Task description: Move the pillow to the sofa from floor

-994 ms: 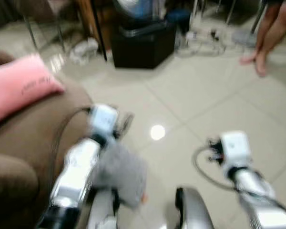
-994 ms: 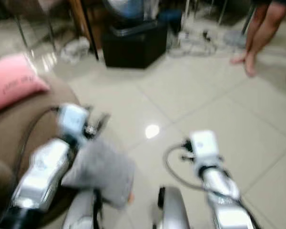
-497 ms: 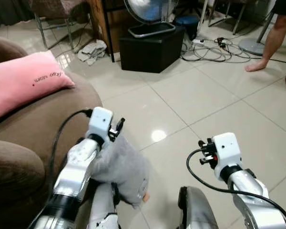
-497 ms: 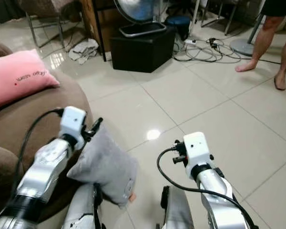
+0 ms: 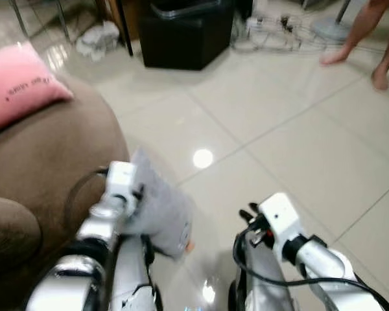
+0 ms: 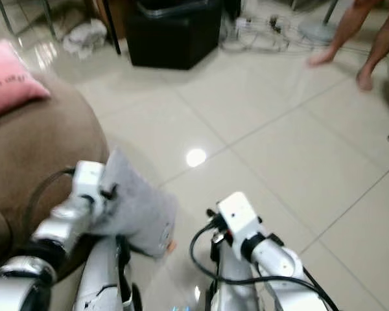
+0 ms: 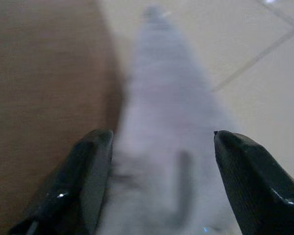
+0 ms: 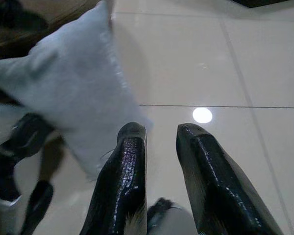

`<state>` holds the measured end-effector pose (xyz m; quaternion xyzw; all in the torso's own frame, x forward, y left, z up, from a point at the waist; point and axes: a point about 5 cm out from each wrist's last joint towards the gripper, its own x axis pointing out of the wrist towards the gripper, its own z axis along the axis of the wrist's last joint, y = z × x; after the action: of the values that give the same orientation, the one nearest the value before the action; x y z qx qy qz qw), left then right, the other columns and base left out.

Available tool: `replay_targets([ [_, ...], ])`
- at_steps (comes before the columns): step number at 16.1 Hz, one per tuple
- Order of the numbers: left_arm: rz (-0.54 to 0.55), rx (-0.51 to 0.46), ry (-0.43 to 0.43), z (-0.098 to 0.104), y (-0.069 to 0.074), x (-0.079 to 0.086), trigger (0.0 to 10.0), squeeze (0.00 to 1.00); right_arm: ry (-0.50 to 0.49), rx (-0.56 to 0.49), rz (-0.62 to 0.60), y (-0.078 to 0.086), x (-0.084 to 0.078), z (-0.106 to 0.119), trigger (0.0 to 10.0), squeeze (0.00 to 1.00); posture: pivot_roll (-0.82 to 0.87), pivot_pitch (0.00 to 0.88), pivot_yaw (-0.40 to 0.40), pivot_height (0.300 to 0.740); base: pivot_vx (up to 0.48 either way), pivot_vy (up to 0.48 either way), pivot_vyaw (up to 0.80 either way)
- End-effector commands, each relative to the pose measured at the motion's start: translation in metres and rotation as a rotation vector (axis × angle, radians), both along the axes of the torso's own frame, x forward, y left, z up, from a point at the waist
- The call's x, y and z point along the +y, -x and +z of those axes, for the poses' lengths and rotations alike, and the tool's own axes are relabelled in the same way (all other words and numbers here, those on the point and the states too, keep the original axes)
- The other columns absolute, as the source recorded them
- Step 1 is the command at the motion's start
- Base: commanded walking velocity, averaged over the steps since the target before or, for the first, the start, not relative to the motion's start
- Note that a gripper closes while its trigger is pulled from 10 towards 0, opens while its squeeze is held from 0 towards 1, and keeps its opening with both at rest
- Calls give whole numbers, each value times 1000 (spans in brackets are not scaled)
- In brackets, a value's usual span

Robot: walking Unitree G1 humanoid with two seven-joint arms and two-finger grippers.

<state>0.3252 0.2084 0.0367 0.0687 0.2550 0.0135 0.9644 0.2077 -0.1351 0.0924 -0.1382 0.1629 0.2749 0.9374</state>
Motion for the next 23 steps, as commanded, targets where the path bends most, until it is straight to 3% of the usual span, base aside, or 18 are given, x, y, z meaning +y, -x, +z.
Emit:
replay_targets([
  [1, 50, -10, -16, 1, 1, 12, 10000, 1000, 4, -8, 22, 4, 4, 7, 10000, 0, -107, 293, 23, 570, 0, 0, 0],
  [4, 65, -6, -1, 5, -2, 23, 10000, 1000, -13, -23, 39, 7, 4, 18, 10000, 0, -104, 365, 17, 550, 0, 0, 0],
  [6, 21, 17, 129, 3, -2, 17, 10000, 1000, -24, -26, 42, 7, 3, 23, 10000, 0, -107, 376, 9, 546, 0, 0, 0],
  [9, -66, 1, 233, 2, -1, 9, 10000, 1000, -26, -14, 46, 15, 4, 26, 10000, 0, -113, 389, 6, 546, 0, 0, 0],
  [12, -103, 20, 209, -1, 1, 9, 10000, 1000, -44, -4, 51, 19, 5, 28, 10000, 0, -118, 405, 5, 546, 0, 0, 0],
  [13, -90, 39, 95, -4, 4, 15, 10000, 1000, -35, -4, 54, 21, 5, 29, 10000, 0, -122, 401, 5, 546, 0, 0, 0],
  [14, -88, 30, -46, -3, 4, 20, 10000, 141, -31, -6, 55, 23, 6, 30, 10000, 0, -125, 398, 6, 546, 0, 0, 0],
  [15, -89, 26, -58, -2, 3, 21, 10000, 141, -31, -7, 57, 23, 6, 30, 10000, 0, -125, 398, 6, 546, 0, 0, 0],
  [16, -102, 19, -98, -2, 2, 17, 10000, 0, -24, -4, 63, 25, 6, 30, 10000, 0, -125, 401, 8, 546, 0, 0, 0],
  [18, -125, 25, -88, -4, 1, 9, 9843, 0, -23, 0, 81, 27, 8, 29, 10000, 0, -126, 395, 11, 546, 0, 0, 0],
  [19, -130, 25, -51, -5, 2, 4, 275, 0, -32, 2, 88, 28, 10, 29, 10000, 0, -127, 394, 12, 546, 0, 0, 0],
  [23, -138, 26, -17, -7, 1, -3, 0, 0, -43, 28, 123, 33, 12, 28, 10000, 0, -127, 392, 13, 546, 0, 0, 0],
])
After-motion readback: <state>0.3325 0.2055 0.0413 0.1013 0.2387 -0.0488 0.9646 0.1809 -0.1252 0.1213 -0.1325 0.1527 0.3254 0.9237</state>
